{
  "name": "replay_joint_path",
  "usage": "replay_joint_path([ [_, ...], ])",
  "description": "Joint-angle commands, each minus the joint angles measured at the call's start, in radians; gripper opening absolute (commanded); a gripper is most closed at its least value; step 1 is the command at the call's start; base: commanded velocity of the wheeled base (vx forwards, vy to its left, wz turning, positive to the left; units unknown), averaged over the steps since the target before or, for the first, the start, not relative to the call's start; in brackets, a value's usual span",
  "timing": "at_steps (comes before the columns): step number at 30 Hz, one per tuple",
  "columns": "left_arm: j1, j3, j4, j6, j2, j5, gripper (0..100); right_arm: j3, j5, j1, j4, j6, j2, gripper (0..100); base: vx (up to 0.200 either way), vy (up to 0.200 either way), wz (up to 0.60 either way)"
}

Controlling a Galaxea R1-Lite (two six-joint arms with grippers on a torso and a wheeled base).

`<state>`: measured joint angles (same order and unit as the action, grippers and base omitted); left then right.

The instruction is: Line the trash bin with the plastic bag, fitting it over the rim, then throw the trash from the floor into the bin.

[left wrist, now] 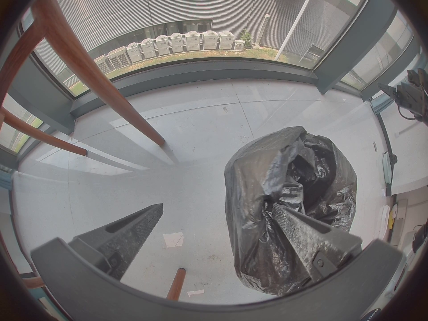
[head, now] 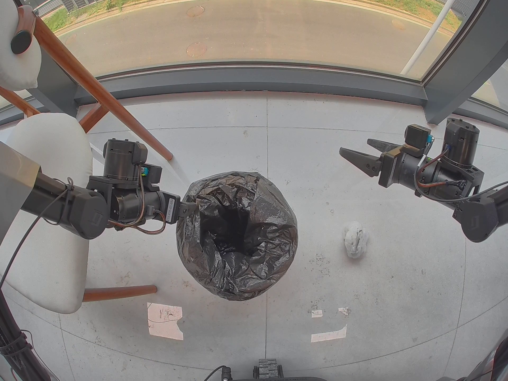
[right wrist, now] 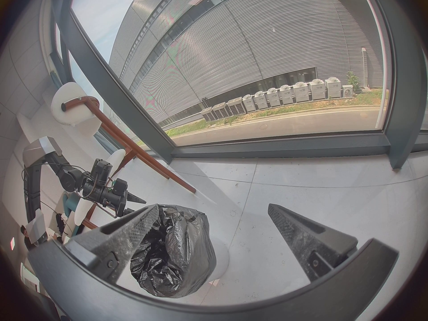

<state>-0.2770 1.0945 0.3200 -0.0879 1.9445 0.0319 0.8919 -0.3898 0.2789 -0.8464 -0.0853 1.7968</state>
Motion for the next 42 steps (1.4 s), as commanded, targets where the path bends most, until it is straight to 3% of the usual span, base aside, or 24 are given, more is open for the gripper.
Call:
replay_joint_path([
  [1,-0.002,-0.039,0.001,-0.001,-0.062,0.000,100,-0.051,-0.001,-0.023,0.001,-0.001,-0.068,100,0.000,0.000,0.00],
  [10,0.001,-0.166,0.004,-0.041,-0.102,-0.001,100,-0.151,0.003,-0.032,0.001,-0.027,-0.172,100,0.000,0.000,0.00],
  [15,-0.018,-0.113,0.005,-0.047,-0.073,-0.015,100,-0.163,0.015,-0.032,0.000,-0.030,-0.185,100,0.000,0.000,0.00],
  [22,-0.117,-0.100,0.005,0.004,-0.027,-0.029,100,-0.174,0.019,-0.044,0.001,-0.030,-0.188,100,0.000,0.000,0.00],
  [31,-0.120,-0.027,0.014,0.010,0.085,-0.018,100,-0.169,0.020,-0.043,0.001,-0.030,-0.182,100,0.000,0.000,0.00],
  [32,-0.119,-0.015,0.013,0.008,0.087,-0.017,0,-0.168,0.020,-0.043,0.001,-0.030,-0.182,100,0.000,0.000,0.00],
  [42,-0.085,0.015,0.008,0.004,0.085,0.026,0,-0.169,0.019,-0.044,0.001,-0.030,-0.177,100,0.000,0.000,0.00],
])
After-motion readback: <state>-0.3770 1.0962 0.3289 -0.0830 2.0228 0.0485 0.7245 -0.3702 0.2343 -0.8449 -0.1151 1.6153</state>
